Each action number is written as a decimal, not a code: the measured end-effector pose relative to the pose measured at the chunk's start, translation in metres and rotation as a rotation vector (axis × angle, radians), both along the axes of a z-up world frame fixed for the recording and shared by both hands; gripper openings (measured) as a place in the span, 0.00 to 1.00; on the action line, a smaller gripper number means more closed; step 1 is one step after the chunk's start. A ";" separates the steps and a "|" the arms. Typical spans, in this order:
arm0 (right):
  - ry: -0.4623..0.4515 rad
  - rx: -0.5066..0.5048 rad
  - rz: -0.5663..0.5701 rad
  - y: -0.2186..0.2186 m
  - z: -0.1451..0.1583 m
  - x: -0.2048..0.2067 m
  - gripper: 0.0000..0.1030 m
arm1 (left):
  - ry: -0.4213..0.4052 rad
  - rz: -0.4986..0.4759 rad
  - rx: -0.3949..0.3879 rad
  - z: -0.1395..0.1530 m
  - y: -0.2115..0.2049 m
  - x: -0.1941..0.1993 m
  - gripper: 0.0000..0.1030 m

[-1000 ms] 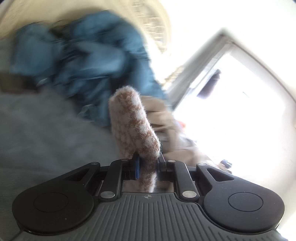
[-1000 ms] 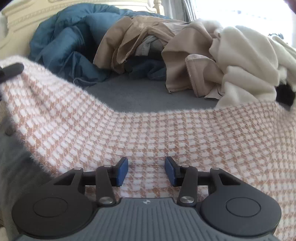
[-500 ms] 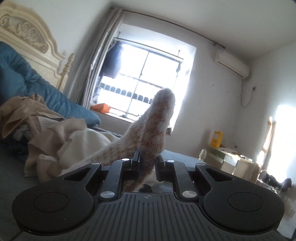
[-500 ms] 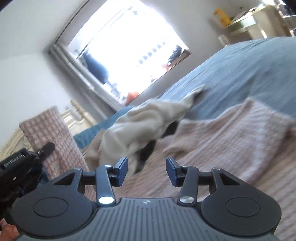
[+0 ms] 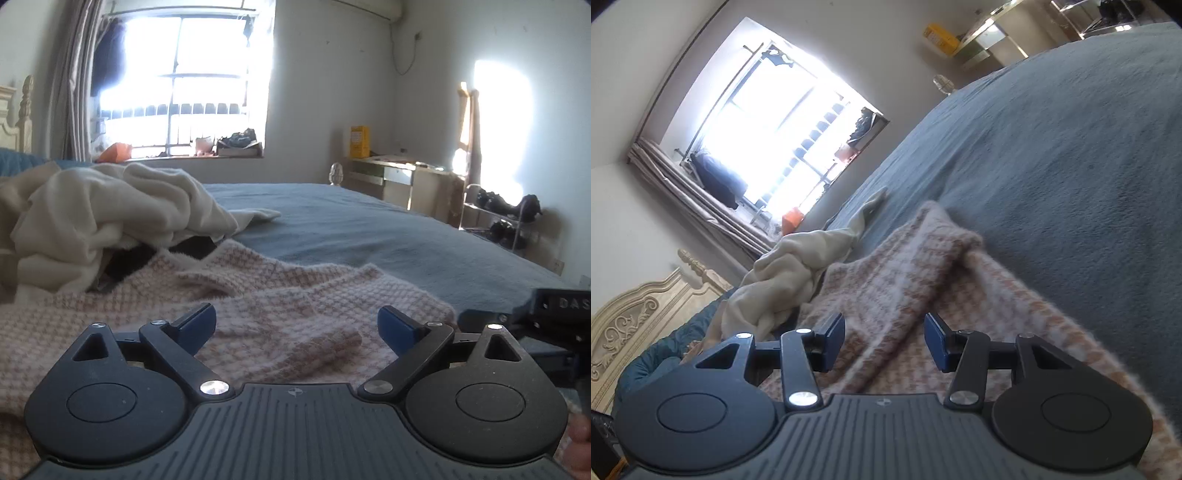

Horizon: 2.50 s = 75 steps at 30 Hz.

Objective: Fold clothes

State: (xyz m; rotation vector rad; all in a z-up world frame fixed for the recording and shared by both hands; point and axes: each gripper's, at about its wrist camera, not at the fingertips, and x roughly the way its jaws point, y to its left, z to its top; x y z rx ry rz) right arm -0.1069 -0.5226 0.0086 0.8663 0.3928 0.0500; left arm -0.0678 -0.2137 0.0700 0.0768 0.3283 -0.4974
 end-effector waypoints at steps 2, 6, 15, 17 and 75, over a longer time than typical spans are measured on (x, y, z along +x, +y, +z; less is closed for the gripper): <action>0.000 0.024 0.052 0.010 0.006 0.012 0.54 | -0.010 -0.012 0.028 0.005 0.027 -0.015 0.96; 0.076 0.008 0.108 0.032 0.012 0.040 0.54 | -0.026 0.068 0.110 -0.003 0.089 -0.027 0.96; 0.216 -0.193 0.122 0.070 0.031 0.077 0.54 | -0.060 0.184 0.281 -0.038 0.160 -0.016 0.95; 0.230 -0.222 0.118 0.072 0.038 0.080 0.54 | -0.062 0.183 0.274 -0.043 0.164 -0.010 0.94; 0.212 -0.413 0.003 0.017 0.029 0.122 0.16 | 0.299 0.156 0.024 -0.068 0.198 0.048 0.79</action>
